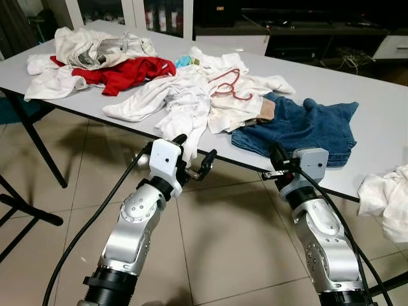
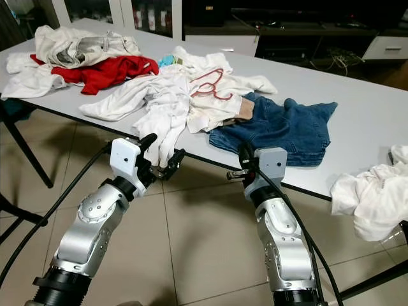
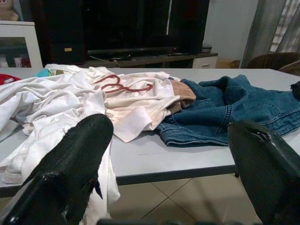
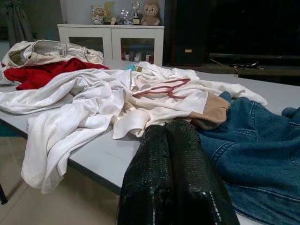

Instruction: Hang hanger

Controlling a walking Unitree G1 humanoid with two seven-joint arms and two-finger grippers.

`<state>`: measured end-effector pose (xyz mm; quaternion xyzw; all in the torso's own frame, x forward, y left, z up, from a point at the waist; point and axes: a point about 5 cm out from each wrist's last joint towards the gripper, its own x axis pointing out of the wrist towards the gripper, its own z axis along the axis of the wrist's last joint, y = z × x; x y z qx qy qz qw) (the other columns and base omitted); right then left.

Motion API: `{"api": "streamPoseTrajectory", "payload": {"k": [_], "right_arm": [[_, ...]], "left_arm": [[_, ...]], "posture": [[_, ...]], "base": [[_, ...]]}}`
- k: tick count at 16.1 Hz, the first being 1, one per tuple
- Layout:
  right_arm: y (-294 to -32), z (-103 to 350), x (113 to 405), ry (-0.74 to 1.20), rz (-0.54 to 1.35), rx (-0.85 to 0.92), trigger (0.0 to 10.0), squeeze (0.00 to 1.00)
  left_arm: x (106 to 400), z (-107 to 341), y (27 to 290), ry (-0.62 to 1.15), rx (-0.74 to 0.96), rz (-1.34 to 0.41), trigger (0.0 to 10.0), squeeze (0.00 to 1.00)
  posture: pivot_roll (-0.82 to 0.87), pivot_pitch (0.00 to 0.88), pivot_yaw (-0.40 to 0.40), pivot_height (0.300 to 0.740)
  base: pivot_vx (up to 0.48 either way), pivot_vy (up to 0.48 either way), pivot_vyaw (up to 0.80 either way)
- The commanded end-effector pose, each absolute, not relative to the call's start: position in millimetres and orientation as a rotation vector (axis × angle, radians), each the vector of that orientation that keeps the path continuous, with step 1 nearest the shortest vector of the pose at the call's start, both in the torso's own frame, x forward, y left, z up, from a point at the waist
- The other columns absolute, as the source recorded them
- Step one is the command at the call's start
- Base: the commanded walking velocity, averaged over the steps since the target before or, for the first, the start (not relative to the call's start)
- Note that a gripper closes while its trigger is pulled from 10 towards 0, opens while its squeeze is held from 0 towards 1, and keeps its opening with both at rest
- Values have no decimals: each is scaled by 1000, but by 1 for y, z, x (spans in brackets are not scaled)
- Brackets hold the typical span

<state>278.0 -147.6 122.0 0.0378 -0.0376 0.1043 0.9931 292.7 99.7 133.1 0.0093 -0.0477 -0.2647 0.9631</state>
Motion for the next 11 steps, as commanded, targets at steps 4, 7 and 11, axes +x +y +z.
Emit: {"api": "streamPoseTrajectory", "payload": {"k": [4,7,11], "right_arm": [[-150,124,279,-86,206,67,10000,0],[-150,124,280,-88,208,66,10000,0],[-151,126,281,-93,210,61,10000,0]], "left_arm": [[295,132,100,-86,24,-530,10000,0],[295,132,98,-86,18,-531,10000,0],[296,132,99,-88,17,-521,10000,0]], "posture": [[1,0,-48,740],[3,0,-53,740],[5,0,-60,740]], "base": [[0,0,0],[0,0,0],[0,0,0]]}}
